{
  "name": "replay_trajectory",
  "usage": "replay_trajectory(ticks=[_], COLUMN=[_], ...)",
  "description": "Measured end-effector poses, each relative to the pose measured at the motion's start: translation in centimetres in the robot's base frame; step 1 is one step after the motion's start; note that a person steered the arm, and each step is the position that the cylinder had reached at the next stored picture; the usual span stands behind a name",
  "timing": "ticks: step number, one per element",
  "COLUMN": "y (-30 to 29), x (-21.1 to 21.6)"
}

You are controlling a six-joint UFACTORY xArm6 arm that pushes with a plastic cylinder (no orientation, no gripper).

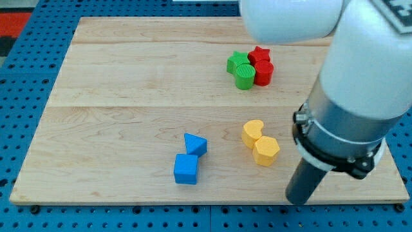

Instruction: Move the blue cube into the yellow blocks

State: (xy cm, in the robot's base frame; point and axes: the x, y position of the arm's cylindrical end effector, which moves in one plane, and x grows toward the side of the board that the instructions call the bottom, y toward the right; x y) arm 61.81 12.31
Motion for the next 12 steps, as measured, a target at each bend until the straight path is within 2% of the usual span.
replay_trajectory(ticks=[1,2,4,6,7,8,9,10,11,12], y=[-1.1,-4.7,-14.9,-16.8,-16.4,-17.5,-22.7,-26.5,-26.5,-22.4], x=[0.1,0.0,0.1,-5.3,-5.7,-2.4,-2.4,-5.9,-9.1,-9.8])
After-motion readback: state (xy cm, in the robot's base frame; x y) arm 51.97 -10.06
